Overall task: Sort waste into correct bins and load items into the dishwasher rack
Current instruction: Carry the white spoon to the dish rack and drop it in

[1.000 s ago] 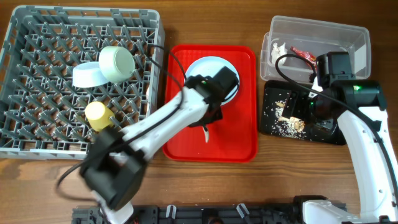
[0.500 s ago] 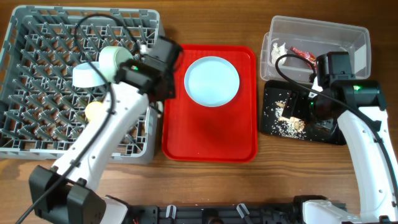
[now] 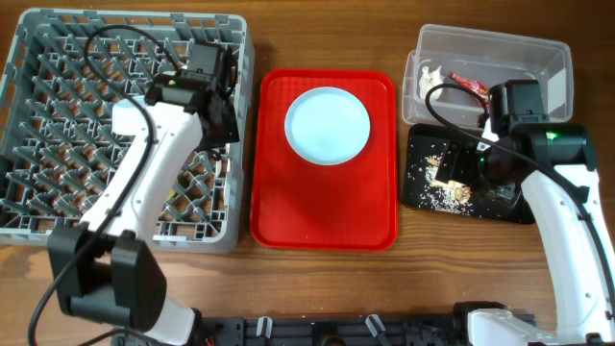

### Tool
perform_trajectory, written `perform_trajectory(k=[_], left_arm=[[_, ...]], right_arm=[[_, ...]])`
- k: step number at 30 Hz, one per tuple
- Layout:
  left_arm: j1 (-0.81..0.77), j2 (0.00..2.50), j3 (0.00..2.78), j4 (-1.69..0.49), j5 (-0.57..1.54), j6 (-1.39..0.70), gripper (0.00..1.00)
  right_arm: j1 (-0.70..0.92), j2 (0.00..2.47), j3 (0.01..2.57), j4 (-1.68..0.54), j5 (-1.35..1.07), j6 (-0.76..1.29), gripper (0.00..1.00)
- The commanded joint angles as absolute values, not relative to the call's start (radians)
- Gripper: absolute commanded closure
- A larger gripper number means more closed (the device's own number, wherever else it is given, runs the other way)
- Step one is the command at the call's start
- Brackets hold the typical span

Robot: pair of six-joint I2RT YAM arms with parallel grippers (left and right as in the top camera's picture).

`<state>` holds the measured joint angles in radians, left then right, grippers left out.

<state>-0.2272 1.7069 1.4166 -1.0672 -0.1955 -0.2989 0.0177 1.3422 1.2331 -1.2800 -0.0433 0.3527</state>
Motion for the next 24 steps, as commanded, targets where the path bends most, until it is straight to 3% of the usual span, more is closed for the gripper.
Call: perform_trajectory(k=[1, 4, 7, 16, 24], left_arm=[[-0.224, 1.747, 1.42, -1.06, -0.169, -0.236, 0.94], [-0.224, 1.755, 1.42, -1.063, -0.169, -0.216, 0.83], [-0.224, 1.755, 1.42, -1.063, -0.169, -0.216, 0.65], [-0.234, 1.708, 1.42, -1.071, -0.168, -0.216, 0.58], [-0.311, 1.566, 1.42, -0.939, -0.05, -0.216, 0.29]], right_arm=[[0.014, 1.324, 1.25, -1.284, -0.029, 0.34, 0.17], [0.014, 1.324, 1.25, -1.284, -0.029, 0.339, 0.18], [0.014, 1.324, 1.25, -1.284, -0.029, 0.34, 0.17], [0.014, 1.324, 1.25, -1.284, -0.029, 0.34, 0.17], [0.014, 1.324, 1.25, -1.284, -0.029, 0.34, 0.18]])
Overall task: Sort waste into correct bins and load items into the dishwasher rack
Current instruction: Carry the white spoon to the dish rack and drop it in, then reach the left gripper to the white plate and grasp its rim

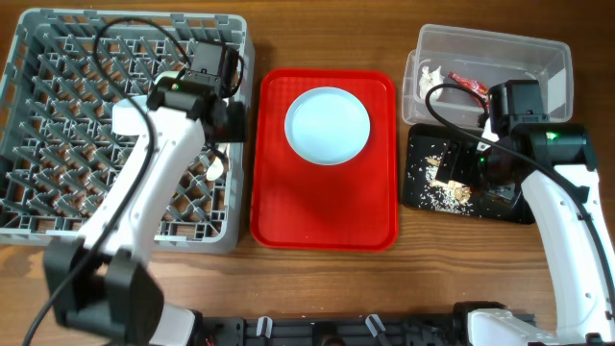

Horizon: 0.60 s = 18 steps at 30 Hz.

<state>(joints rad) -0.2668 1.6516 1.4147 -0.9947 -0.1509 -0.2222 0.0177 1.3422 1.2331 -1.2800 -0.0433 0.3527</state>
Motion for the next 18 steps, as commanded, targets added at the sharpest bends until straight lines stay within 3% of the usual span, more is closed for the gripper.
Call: perform_trajectory(k=[1, 18], left_arm=[[-0.332, 1.561, 1.42, -0.897, -0.003, -0.215, 0.28], [-0.646, 1.89, 1.42, -0.623, 0.07, -0.16, 0.25]], right_arm=[[0.014, 1.324, 1.25, -1.284, -0.029, 0.341, 0.18], [0.014, 1.324, 1.25, -1.284, -0.029, 0.34, 0.18]])
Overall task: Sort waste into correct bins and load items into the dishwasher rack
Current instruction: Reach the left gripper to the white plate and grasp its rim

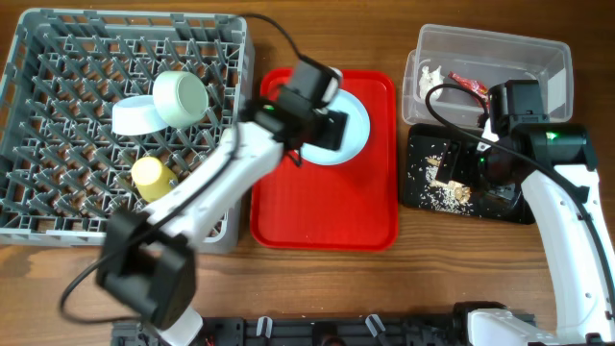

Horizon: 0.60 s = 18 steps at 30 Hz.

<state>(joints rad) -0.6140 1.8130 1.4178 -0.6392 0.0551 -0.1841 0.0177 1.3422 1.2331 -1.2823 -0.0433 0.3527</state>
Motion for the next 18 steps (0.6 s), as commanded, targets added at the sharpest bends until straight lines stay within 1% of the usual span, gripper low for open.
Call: perform_trajectory(k=[1, 3, 4, 6, 12, 14, 15, 16, 17, 18], left_arm=[[-0.656, 1.917, 1.42, -0.615, 0.07, -0.16, 0.25], [-0.669, 1.959, 1.42, -0.6, 0.07, -0.159, 0.25], [-0.673, 1.975, 1.42, -0.592, 0.07, -0.159, 0.22], [-0.677, 2.005, 1.42, -0.579, 0.066, -0.16, 0.21], [-0.677, 2.059, 1.42, -0.58, 0.067, -0.16, 0.23], [-0.677, 2.073, 1.42, -0.596, 0.067, -0.16, 0.31], [-0.677, 2.077, 1.419, -0.609, 0.071, -0.16, 0.36], [-0.679, 2.082, 1.419, -0.627, 0.071, -0.161, 0.44], [-0.68, 2.082, 1.419, -0.64, 0.071, -0.161, 0.48], [-0.682, 2.082, 1.419, -0.652, 0.071, -0.161, 0.5]], right_arm=[[0.014, 1.324, 1.25, -1.284, -0.029, 0.34, 0.17], [0.014, 1.324, 1.25, -1.284, -0.029, 0.34, 0.18], [0.014, 1.324, 1.25, -1.284, -0.029, 0.34, 0.18], [0.014, 1.324, 1.25, -1.284, -0.029, 0.34, 0.18], [0.014, 1.324, 1.25, -1.284, -0.029, 0.34, 0.18], [0.014, 1.324, 1.25, -1.284, -0.029, 0.34, 0.17], [0.014, 1.324, 1.25, -1.284, -0.029, 0.34, 0.18], [0.014, 1.324, 1.25, -1.284, -0.029, 0.34, 0.18], [0.014, 1.324, 1.25, -1.284, -0.029, 0.34, 0.18], [0.014, 1.324, 1.25, -1.283, -0.029, 0.34, 0.18]])
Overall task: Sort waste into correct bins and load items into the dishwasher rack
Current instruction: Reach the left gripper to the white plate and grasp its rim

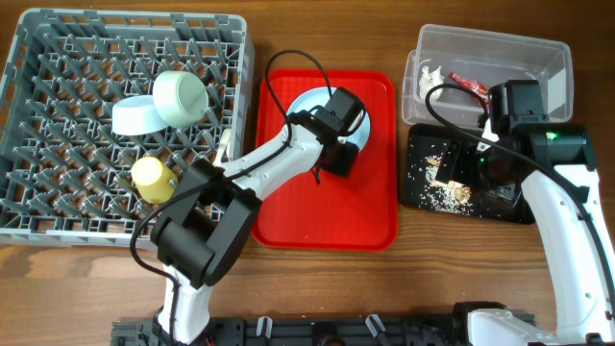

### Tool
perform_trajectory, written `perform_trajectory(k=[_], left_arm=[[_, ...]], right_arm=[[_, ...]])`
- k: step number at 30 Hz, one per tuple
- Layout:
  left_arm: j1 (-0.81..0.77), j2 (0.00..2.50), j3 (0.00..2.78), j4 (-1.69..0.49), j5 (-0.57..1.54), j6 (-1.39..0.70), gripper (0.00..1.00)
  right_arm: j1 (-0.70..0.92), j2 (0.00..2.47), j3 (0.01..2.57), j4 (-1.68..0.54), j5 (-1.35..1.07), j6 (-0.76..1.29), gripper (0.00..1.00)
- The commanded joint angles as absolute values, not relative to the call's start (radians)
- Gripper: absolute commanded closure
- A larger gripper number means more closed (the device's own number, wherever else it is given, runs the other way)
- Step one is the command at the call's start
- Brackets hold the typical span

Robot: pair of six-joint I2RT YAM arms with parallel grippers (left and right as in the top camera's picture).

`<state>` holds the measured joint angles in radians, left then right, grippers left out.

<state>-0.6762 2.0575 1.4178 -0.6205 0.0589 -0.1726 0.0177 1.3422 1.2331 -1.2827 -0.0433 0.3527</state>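
A pale blue plate (309,104) lies at the far end of the red tray (317,211). My left gripper (338,159) hangs over the plate's near right edge and hides most of the plate. Its fingers are a dark blur, so their state is unclear. In the grey dishwasher rack (58,207) lie a green cup (180,96), a pale blue bowl (133,118) and a yellow cup (149,177). My right gripper (450,171) sits low over the black tray (423,144) of crumbs, its jaws hidden by the wrist.
A clear plastic bin (538,53) with wrappers stands at the back right, just behind the black tray. The left arm stretches from the front edge across the rack's right corner. Bare wood runs along the front.
My left gripper has shifted right and slightly nearer, from the plate's left part to its near right edge. The right arm is where it was.
The left arm first lay over the rack's right side, hiding the cups. Then its gripper stood at the rack's right edge. Later it was over the plate on the red tray, and now farther right on it. The right arm stayed over the black tray.
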Motion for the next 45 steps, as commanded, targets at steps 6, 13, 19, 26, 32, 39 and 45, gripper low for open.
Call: perform_trajectory(k=[6, 13, 19, 26, 32, 39, 45], left_arm=[[-0.694, 2.082, 1.419, -0.714, 0.071, -0.161, 0.78], [-0.714, 2.082, 1.419, -0.727, 0.07, -0.161, 0.85], [-0.715, 2.082, 1.419, -0.725, 0.07, -0.161, 0.83], [-0.716, 2.082, 1.419, -0.725, 0.071, -0.161, 0.96], [-0.716, 2.071, 1.42, -0.726, 0.071, -0.166, 0.96], [-0.716, 1.926, 1.465, -0.742, 0.078, -0.168, 0.96], [-0.702, 1.775, 1.482, -0.738, 0.078, -0.168, 0.96]], right_arm=[[0.014, 1.324, 1.25, -1.284, -0.029, 0.34, 0.18], [0.014, 1.324, 1.25, -1.284, -0.029, 0.34, 0.18], [0.014, 1.324, 1.25, -1.284, -0.029, 0.34, 0.18], [0.014, 1.324, 1.25, -1.283, -0.029, 0.34, 0.17], [0.014, 1.324, 1.25, -1.285, -0.028, 0.34, 0.18], [0.014, 1.324, 1.25, -1.285, -0.029, 0.34, 0.18], [0.014, 1.324, 1.25, -1.286, -0.029, 0.34, 0.18]])
